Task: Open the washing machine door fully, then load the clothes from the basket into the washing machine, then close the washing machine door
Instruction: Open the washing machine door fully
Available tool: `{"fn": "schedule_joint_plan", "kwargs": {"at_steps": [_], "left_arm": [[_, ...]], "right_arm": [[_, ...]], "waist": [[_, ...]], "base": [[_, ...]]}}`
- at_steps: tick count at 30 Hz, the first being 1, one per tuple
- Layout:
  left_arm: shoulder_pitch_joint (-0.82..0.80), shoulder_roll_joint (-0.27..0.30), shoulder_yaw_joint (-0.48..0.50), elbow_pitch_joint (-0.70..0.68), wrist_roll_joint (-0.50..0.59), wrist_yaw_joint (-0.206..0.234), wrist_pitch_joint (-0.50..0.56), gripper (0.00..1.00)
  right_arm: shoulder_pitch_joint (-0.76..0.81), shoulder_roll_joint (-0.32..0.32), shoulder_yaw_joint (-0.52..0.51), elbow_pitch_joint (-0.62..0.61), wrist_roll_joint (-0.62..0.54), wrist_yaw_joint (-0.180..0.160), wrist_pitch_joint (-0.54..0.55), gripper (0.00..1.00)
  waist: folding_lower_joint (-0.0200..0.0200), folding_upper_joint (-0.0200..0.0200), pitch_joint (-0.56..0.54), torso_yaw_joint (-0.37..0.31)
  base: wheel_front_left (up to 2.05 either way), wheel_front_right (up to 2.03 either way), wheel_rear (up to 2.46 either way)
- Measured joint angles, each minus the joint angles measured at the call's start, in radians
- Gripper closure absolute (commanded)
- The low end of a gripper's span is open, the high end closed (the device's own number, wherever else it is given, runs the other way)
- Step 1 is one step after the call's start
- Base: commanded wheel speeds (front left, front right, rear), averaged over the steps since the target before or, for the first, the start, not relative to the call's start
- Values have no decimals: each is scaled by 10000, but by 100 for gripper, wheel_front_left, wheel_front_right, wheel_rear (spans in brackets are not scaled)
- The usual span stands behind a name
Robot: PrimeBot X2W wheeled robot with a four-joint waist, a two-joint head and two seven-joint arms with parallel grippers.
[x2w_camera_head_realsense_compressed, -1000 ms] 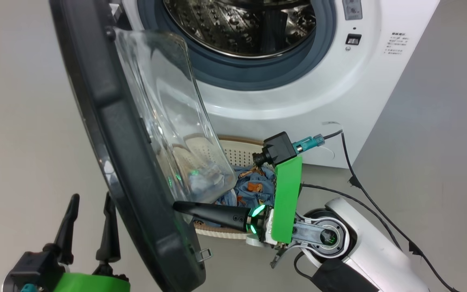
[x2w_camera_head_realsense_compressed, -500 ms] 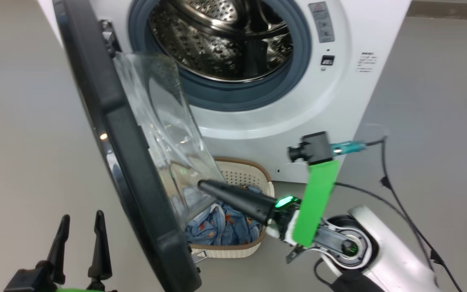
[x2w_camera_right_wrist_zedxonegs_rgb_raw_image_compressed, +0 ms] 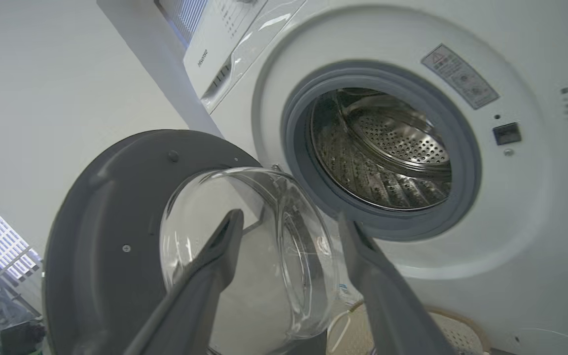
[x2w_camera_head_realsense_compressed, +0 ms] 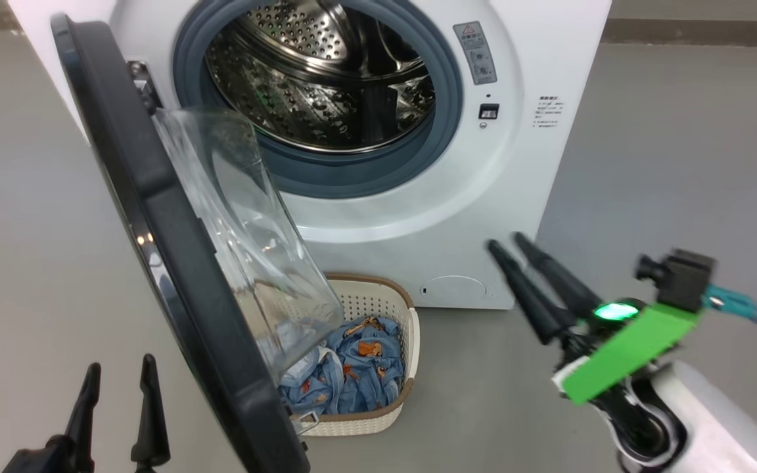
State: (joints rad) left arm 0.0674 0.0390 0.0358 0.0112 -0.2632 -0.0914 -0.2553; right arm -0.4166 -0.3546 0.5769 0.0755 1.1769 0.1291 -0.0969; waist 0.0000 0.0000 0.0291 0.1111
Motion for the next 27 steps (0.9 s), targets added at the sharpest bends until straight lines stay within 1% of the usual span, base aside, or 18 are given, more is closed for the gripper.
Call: {"fn": "schedule_joint_plan", "kwargs": {"at_steps": [2, 4, 6, 8, 10, 11, 16, 18, 23, 27], "left_arm": [[76, 0, 50, 19, -12, 0, 0, 0], [197, 0, 128, 56, -12, 0, 0, 0], [215, 2, 213, 65, -12, 0, 0, 0], [240, 2, 288, 63, -10, 0, 0, 0], [338, 6, 349, 65, -10, 0, 0, 0], [372, 8, 374, 84, -8, -2, 0, 0], [368, 8, 360, 150, -8, -10, 0, 0], [365, 8, 345, 165, -8, -12, 0, 0], [363, 8, 334, 178, -8, -12, 0, 0], [360, 8, 305, 194, -10, -13, 0, 0]], "right_arm": [[235, -372, -59, 439, -602, 0, -886, 0], [509, -616, -318, 951, -1244, 0, -1338, 0], [847, -573, -961, 1335, -1643, 0, -1513, 0], [1171, -523, -1808, 1615, -2516, 0, -1519, 0], [1540, -268, -2907, 1616, -3277, 0, -1528, 0], [1936, 77, -3712, 1538, -4140, 0, -1530, 0], [3089, 984, -5256, 1091, -5889, 0, -1528, 0], [3494, 1300, -5749, 863, -6472, 0, -1528, 0], [4239, 1898, -6577, 407, -7915, 0, -1528, 0], [4643, 2138, -7028, 0, -9122, 0, -1528, 0]], "waist": [[0, 0, -60, -51], [-1, 0, -100, -119], [0, 0, -134, -197], [0, 0, -162, -273], [0, 0, -188, -348], [0, 0, -209, -419], [0, 0, -279, -517], [0, 0, -296, -519], [0, 0, -298, -552], [0, 0, -279, -578]], "base": [[0, 0, 0], [0, 0, 0], [0, 0, 0], [0, 0, 0], [0, 0, 0], [0, 0, 0], [0, 0, 0], [0, 0, 0], [0, 0, 0], [0, 0, 0]]}}
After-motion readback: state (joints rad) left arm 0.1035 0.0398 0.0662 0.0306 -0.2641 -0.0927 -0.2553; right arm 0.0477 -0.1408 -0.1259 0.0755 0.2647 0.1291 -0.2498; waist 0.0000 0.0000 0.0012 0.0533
